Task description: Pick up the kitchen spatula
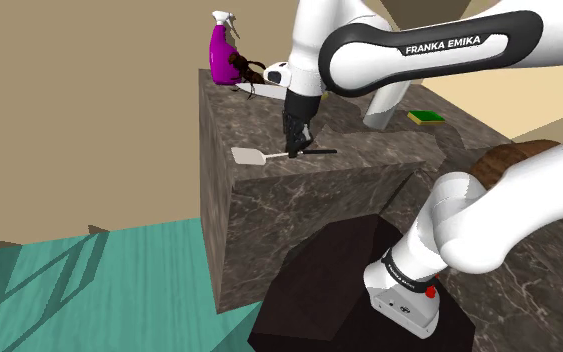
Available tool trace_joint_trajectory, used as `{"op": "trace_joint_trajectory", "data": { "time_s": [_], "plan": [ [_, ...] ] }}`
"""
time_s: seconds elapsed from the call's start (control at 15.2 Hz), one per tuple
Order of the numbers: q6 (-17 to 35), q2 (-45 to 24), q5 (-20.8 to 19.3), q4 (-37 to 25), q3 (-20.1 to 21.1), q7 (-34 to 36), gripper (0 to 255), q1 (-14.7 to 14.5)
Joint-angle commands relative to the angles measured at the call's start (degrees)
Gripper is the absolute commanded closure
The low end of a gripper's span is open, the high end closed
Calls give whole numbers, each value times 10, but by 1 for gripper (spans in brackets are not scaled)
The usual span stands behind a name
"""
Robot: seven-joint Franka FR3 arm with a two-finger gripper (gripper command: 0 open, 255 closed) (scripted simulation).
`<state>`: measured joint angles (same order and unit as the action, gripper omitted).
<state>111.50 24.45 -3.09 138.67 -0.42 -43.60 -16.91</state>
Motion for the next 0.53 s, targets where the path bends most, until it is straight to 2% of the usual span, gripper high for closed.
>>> {"op": "trace_joint_trajectory", "data": {
  "time_s": [0.0,0.46],
  "plan": [
    [0,0,0,0,0,0,255,0],
    [-8,2,0,-6,0,0,255,0]
  ]
}}
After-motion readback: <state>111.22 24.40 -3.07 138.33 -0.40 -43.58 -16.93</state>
